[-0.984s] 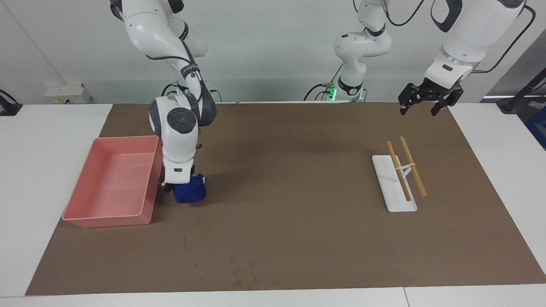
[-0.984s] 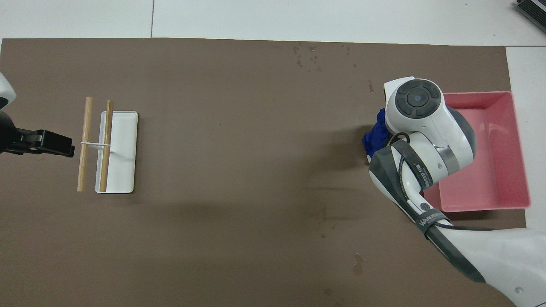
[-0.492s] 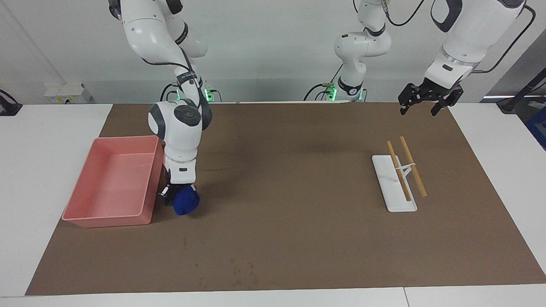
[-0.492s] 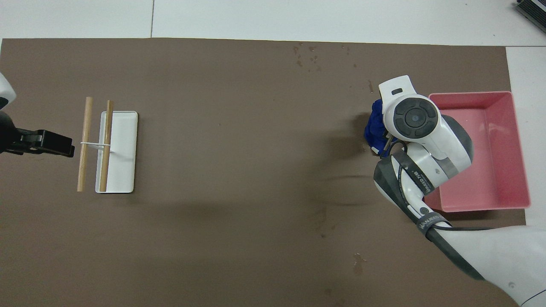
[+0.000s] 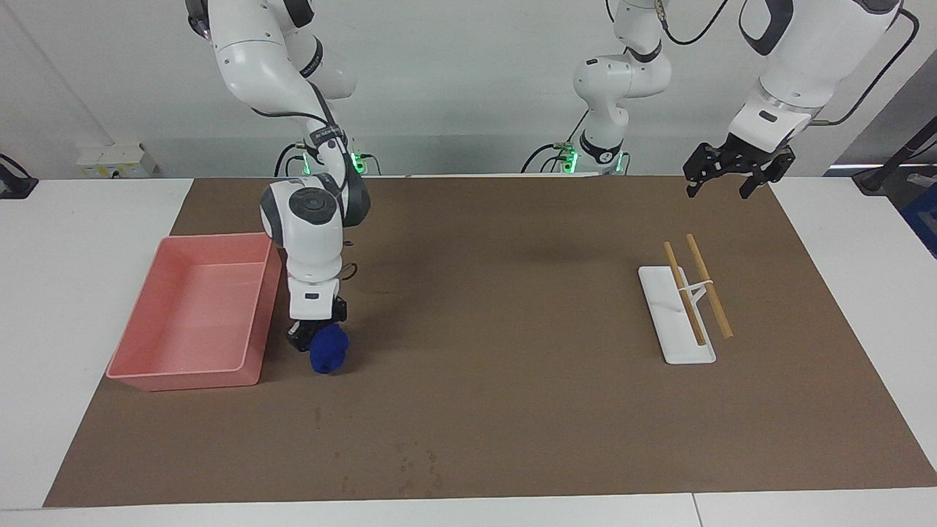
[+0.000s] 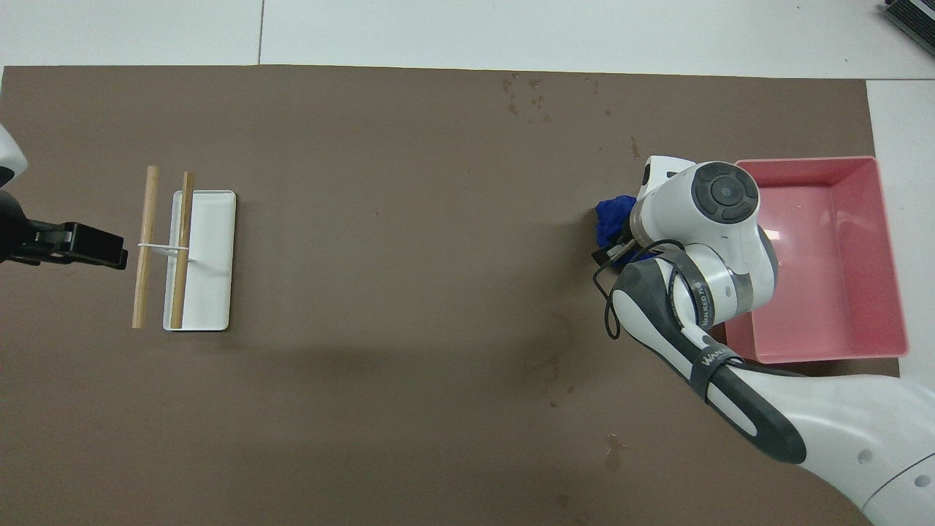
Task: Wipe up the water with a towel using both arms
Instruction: 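Wipe the towel back over the spill area with the right gripper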
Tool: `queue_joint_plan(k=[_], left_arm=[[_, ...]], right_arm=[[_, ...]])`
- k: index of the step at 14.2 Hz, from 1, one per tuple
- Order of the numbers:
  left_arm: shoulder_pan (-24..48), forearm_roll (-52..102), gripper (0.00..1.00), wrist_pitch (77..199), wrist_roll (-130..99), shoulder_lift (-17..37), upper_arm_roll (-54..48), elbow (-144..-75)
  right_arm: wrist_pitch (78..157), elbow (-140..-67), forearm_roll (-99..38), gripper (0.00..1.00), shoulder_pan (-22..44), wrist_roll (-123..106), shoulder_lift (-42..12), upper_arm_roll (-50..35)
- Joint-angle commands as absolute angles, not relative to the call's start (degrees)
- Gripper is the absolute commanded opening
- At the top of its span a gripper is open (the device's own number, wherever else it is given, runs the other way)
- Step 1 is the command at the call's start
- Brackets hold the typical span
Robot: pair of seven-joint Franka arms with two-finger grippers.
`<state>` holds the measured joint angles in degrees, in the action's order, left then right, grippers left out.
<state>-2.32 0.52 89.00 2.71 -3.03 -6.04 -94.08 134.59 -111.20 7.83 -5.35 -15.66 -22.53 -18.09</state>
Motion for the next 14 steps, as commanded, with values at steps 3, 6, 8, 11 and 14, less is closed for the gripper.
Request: queue_joint_plan(k=[3, 6, 8, 11, 14], left_arm=[[-2.5, 1.2, 1.00, 88.3, 3.2, -3.8, -6.0, -94.6], [-2.5, 1.2, 1.00, 88.3, 3.2, -3.8, -6.0, -94.7], [-2.5, 1.2, 1.00, 88.3, 3.2, -3.8, -6.0, -94.6], [-2.5, 1.2, 1.00, 88.3, 3.2, -3.9, -6.0, -94.6], [-2.5, 1.2, 1.00, 88.3, 3.2, -3.9, -6.0, -94.6]], right_arm=[[135.2, -113.3, -6.5, 0.00, -6.2, -12.8, -23.3, -18.7], [133.3, -113.1, -14.2, 0.00, -6.0, -9.2, -23.1, -18.7], [131.9, -112.6, -18.3, 0.00, -5.7, -5.6, -23.1, -18.7], [128.1, -109.2, -19.8, 0.00, -4.8, -3.3, -22.9, -18.6], [119.4, -102.2, -15.4, 0.00, -5.0, -2.5, -22.8, -18.2]])
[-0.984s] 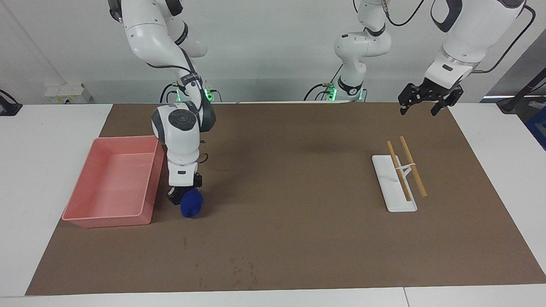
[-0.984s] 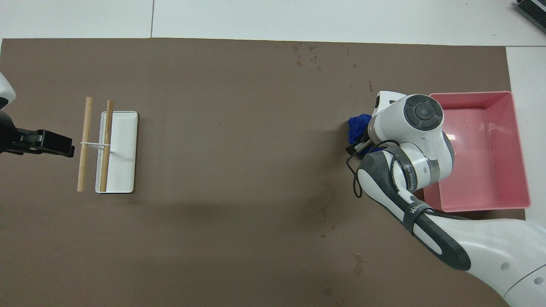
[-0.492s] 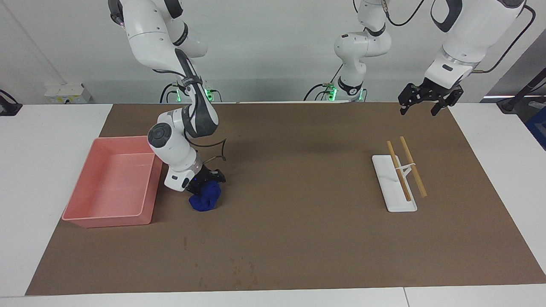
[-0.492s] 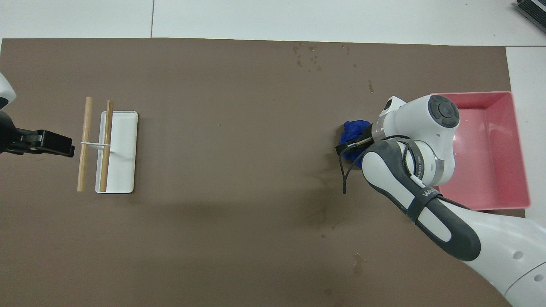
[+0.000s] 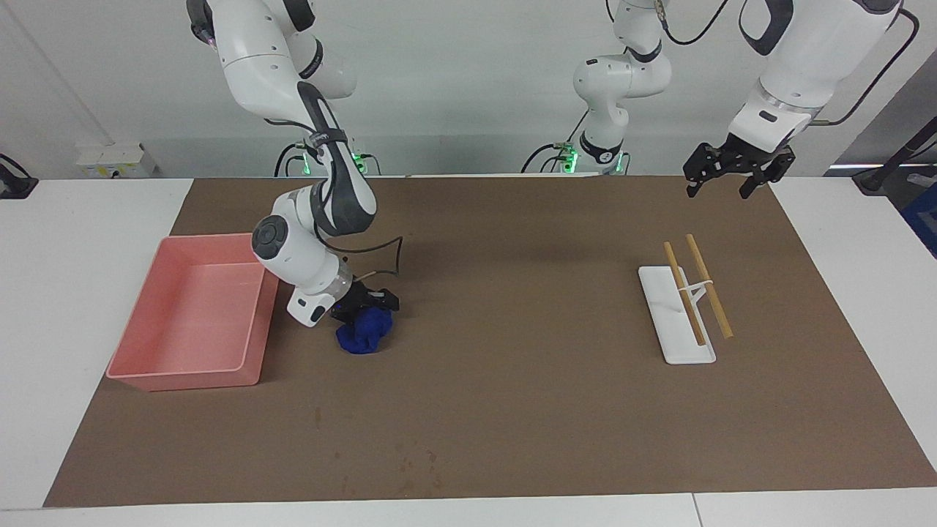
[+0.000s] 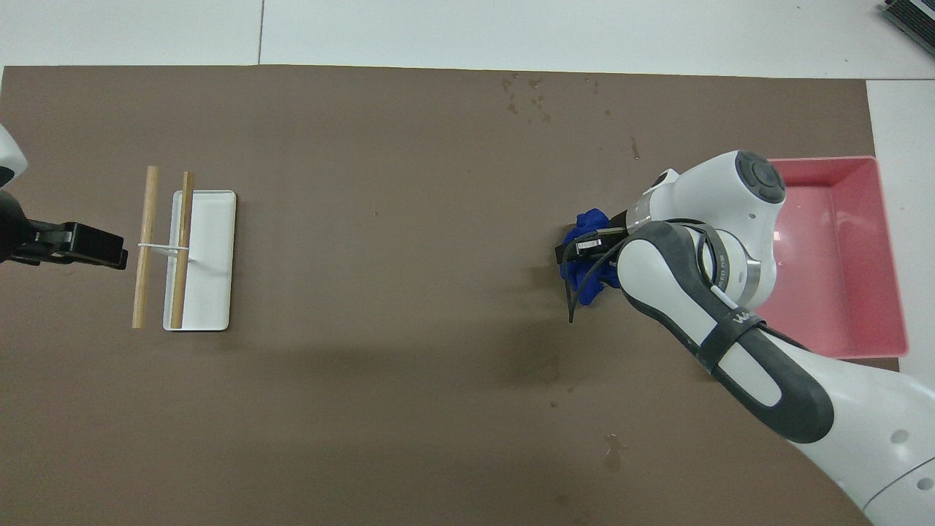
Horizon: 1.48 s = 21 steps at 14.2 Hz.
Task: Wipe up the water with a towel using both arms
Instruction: 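Carry the towel into the pink bin with the right gripper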
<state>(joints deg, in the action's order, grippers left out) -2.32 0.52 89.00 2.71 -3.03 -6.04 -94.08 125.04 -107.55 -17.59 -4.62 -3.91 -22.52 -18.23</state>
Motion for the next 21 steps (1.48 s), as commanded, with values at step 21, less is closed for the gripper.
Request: queue_joint_plan(k=[21], left_arm=[[-1.6, 1.3, 1.00, 86.2, 3.3, -3.8, -6.6, -93.9]], right_arm=[[92.4, -88.0, 4.0, 0.00, -26.7, -38.6, -10.5, -18.1]])
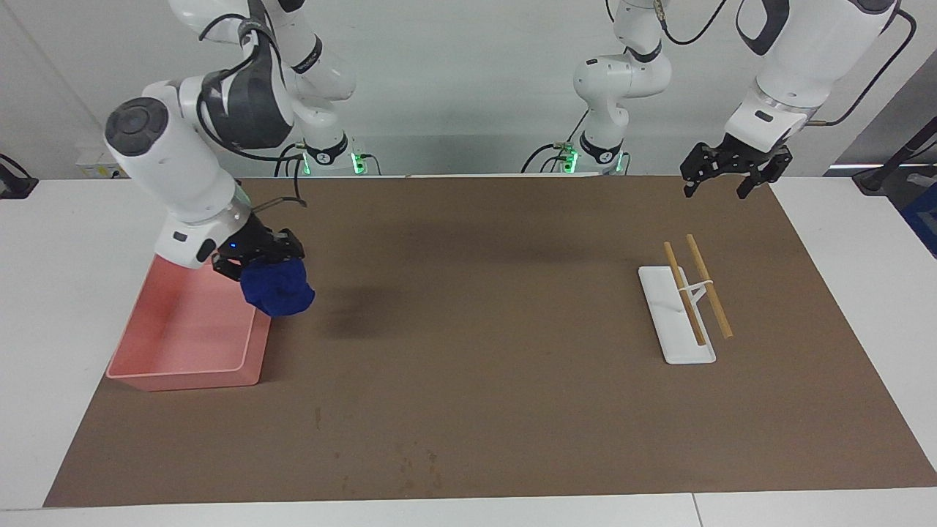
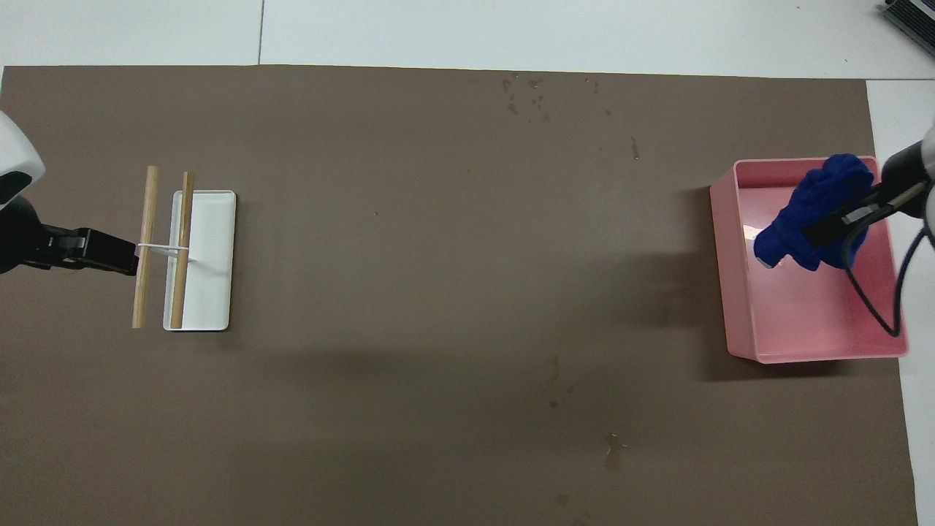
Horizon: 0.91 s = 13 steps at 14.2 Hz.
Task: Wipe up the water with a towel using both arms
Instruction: 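Carry the towel into the pink bin with the right gripper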
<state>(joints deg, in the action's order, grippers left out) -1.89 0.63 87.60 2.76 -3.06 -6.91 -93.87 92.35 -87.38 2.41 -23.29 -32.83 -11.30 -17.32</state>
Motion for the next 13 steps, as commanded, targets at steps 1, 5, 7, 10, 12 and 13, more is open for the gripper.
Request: queue_joint_plan(k=[1, 5, 7, 10, 12, 13], left_arm=[[-1.6, 1.2, 1.00, 86.1, 3.1, -3.8, -6.6, -94.0], [-2.5, 1.2, 1.00, 86.1, 3.1, -3.9, -6.3, -94.1], [-2.5, 1.2, 1.00, 86.1, 3.1, -3.9, -6.2, -94.1], [-2.1, 1.2, 1.00, 86.1, 3.1, -3.9, -6.3, -94.1], [-2.1, 1.2, 1.00, 86.1, 3.1, -3.9, -6.2, -94.1], [-2.2, 1.2, 1.00, 86.1, 3.1, -3.9, -6.2, -94.1]], right_arm=[[93.2, -88.8, 4.2, 0.00, -28.0, -40.9, -10.2, -18.1], [106.7, -101.3, 4.7, 0.00, -29.9, -42.8, -6.9, -18.1], [115.3, -107.2, 4.6, 0.00, -31.4, -46.4, -7.0, -18.1], [120.9, -111.3, 4.6, 0.00, -31.9, -47.4, -7.2, -18.1], [123.4, -113.7, 4.6, 0.00, -32.1, -47.4, -6.9, -18.1], [123.4, -113.8, 4.6, 0.00, -32.1, -47.3, -6.9, -18.1]])
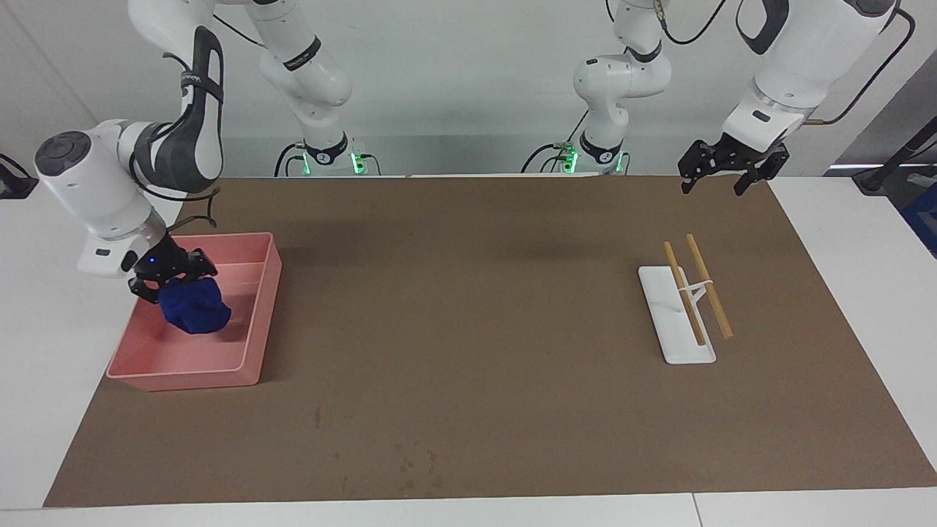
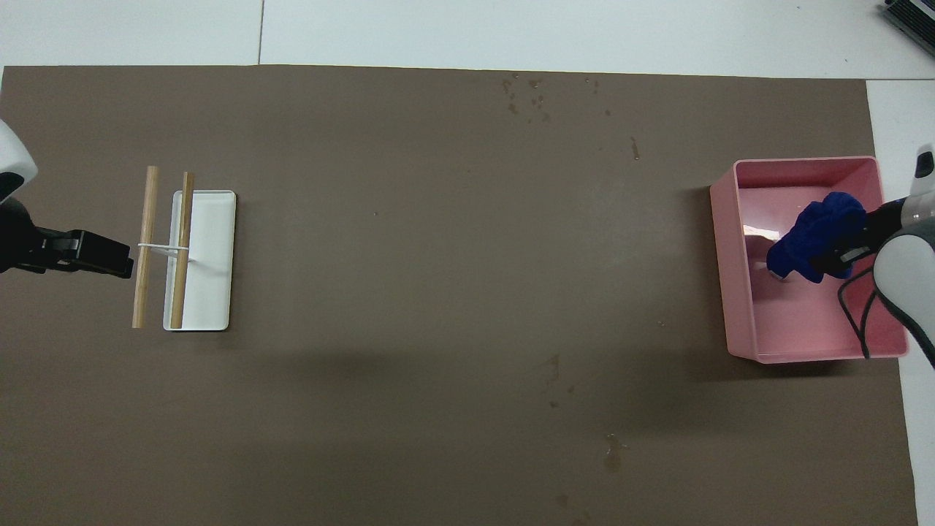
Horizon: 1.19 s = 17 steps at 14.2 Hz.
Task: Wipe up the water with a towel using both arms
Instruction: 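Open the right gripper to release the towel in the bin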
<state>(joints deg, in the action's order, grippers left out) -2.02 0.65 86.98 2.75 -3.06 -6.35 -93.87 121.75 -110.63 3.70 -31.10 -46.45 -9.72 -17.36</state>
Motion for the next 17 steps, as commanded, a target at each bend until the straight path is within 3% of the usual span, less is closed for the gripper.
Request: queue_joint_plan(k=[1, 2, 3, 9, 17], left_arm=[[-2.2, 1.2, 1.00, 86.1, 3.1, -3.9, -6.2, -94.1], [-2.2, 1.2, 1.00, 86.1, 3.1, -3.9, -6.2, -94.1], [-2.2, 1.2, 1.00, 86.1, 3.1, -3.9, -6.2, -94.1], [-2.2, 1.2, 1.00, 86.1, 3.1, -3.9, -6.2, -94.1], [-1.9, 1.2, 1.00, 87.9, 3.2, -3.8, -6.3, -94.1]], right_arm=[[123.4, -113.7, 4.6, 0.27, -32.1, -47.0, -6.9, -18.1], [123.4, -113.6, 4.6, 0.80, -32.0, -46.8, -6.9, -18.1], [123.3, -113.6, 4.6, 1.00, -32.1, -46.8, -6.9, -18.1], [121.5, -111.3, 3.9, 1.00, -31.5, -46.4, -6.7, -18.3], [106.5, -102.0, 3.4, 1.00, -22.7, -29.3, -3.3, -18.8]])
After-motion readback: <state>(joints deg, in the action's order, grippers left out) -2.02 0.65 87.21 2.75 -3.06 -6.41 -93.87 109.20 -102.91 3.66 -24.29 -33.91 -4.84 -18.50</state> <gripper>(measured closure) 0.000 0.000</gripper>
